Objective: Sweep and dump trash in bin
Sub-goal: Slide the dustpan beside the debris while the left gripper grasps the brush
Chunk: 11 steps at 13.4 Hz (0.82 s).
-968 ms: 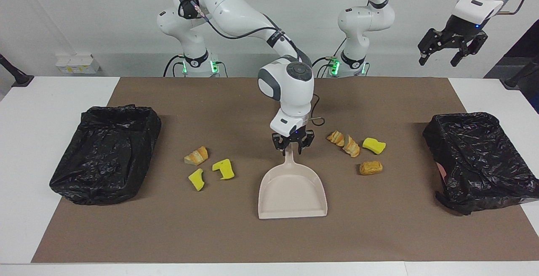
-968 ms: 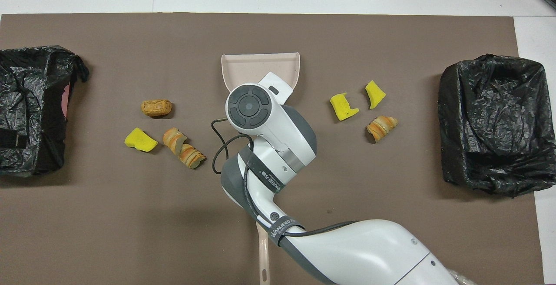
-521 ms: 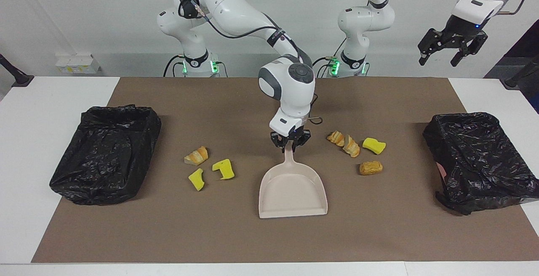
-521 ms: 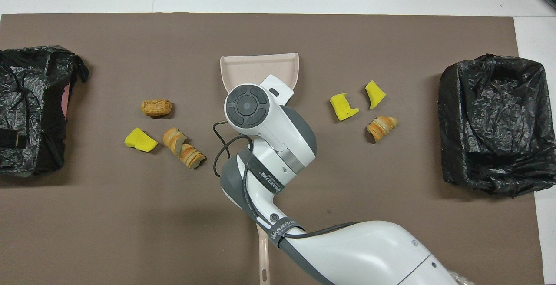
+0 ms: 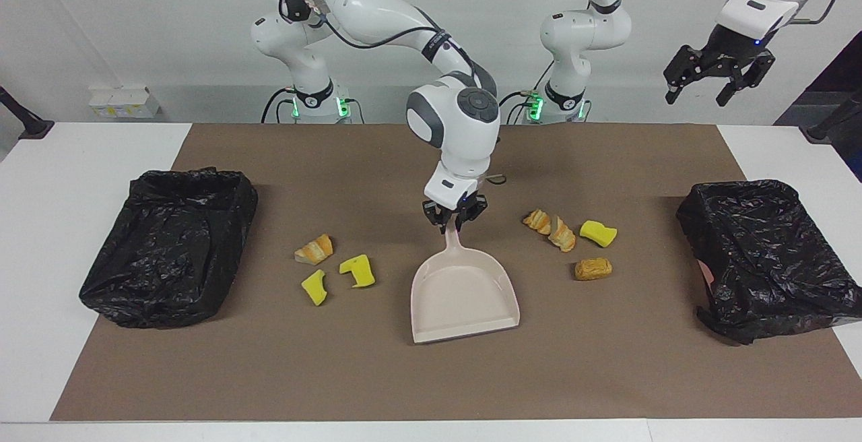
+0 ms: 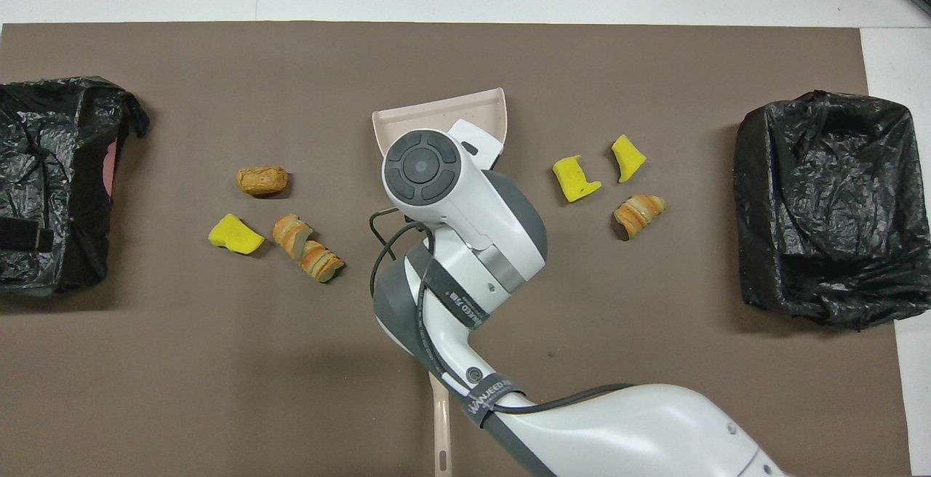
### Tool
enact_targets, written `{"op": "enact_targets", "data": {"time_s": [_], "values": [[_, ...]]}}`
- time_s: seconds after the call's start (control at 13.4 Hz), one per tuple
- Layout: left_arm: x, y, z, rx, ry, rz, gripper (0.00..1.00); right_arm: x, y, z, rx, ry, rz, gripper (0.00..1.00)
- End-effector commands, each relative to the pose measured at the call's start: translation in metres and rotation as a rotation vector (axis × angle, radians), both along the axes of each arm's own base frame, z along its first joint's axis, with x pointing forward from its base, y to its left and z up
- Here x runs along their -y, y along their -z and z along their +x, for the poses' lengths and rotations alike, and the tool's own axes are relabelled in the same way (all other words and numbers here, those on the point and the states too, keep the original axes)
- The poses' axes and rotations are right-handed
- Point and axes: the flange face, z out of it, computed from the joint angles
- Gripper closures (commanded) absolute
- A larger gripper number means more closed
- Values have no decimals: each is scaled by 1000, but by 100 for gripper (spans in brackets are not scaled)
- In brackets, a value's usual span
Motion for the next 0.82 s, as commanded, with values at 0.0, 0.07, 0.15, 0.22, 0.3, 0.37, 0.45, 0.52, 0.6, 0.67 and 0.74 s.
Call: {"op": "enact_targets", "data": {"time_s": [0.0,0.07,0.15,0.22,0.3,0.37,0.45,0.52,0.6,0.67,0.74], "values": [[6,9,-9,-19,2,2,0,49,-31,11,-10,-131,8,100],[18,17,-12,-36,23,5,0,66,-40,16,-28,-194,45,100],[31,24,-19,-51,48,7,0,86,-47,21,-44,-256,68,100],[39,31,-30,-61,66,11,0,109,-51,28,-66,-328,70,100],[58,43,-41,-78,95,16,0,125,-57,30,-84,-412,65,100],[78,53,-51,-76,88,20,0,143,-63,34,-97,-494,60,100],[92,59,-58,-48,41,18,0,162,-63,39,-119,-571,56,100],[118,67,-66,-26,2,14,0,170,-65,41,-126,-672,53,100],[150,81,-75,-29,-7,15,0,179,-67,42,-136,-762,51,100],[177,97,-82,-37,-20,17,0,187,-66,44,-148,-848,49,100],[198,112,-92,-42,-35,21,0,191,-65,45,-156,-914,48,100]]}}
